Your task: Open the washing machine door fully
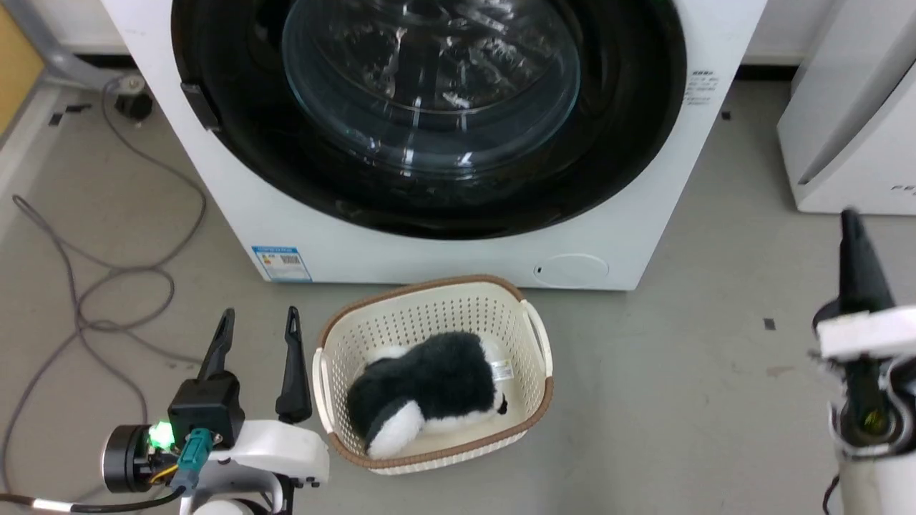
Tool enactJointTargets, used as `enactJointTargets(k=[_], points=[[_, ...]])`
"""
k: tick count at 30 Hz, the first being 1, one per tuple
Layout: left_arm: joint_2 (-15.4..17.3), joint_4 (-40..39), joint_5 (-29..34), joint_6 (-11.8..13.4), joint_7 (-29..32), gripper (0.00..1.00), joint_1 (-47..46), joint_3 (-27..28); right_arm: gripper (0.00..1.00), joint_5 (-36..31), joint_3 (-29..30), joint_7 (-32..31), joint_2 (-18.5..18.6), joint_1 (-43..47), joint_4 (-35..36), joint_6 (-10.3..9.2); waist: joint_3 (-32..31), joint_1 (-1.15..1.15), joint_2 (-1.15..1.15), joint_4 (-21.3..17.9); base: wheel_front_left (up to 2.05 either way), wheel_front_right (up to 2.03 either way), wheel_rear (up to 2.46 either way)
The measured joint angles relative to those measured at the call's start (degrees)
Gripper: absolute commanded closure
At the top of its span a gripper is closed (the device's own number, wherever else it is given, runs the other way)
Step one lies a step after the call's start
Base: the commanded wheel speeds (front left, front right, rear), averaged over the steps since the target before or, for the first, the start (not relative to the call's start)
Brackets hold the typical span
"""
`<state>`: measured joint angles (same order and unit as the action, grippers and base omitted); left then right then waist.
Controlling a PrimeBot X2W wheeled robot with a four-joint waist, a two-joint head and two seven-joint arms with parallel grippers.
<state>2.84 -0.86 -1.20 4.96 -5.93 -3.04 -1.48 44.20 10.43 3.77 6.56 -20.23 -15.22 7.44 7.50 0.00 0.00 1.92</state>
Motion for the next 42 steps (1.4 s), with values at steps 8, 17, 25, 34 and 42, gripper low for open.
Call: enactJointTargets(k=[8, 17, 25, 34, 42], points=[[0.0, -0.55, -0.01, 0.81, -0.98, 0.0, -1.76, -0.68, 1.0, 5.25, 0.57, 0.67, 1.58, -8.48, -4.22, 0.0, 2.72, 0.0, 0.0, 0.78, 0.0, 0.0, 0.0], [-0.02, -1.13, -0.52, 1.71, -2.04, 0.0, -3.39, -1.22, 1.0, 9.16, -0.33, 1.72, 3.58, -17.31, -9.67, -0.01, 5.95, 0.0, 0.0, 1.9, 0.0, 0.0, 0.0], [-0.01, -1.69, -1.03, 2.58, -2.86, 0.0, -5.34, -1.7, 1.0, 11.22, -2.65, 2.47, 5.79, -25.23, -15.42, -0.01, 9.28, 0.0, 0.0, 3.18, 0.0, 0.0, 0.0], [-0.01, -2.45, -1.54, 3.56, -4.02, 0.0, -6.81, -2.29, 1.0, 13.02, -6.23, 2.31, 8.17, -33.99, -22.13, -0.01, 12.58, 0.0, 0.0, 5.12, 0.0, 0.0, 0.0], [-0.01, -2.81, -2.05, 4.59, -4.95, 0.0, -7.84, -3.09, 1.0, 15.44, -9.4, -0.12, 9.59, -39.96, -27.05, -0.01, 14.92, 0.0, 0.0, 6.42, 0.0, 0.0, 0.0]])
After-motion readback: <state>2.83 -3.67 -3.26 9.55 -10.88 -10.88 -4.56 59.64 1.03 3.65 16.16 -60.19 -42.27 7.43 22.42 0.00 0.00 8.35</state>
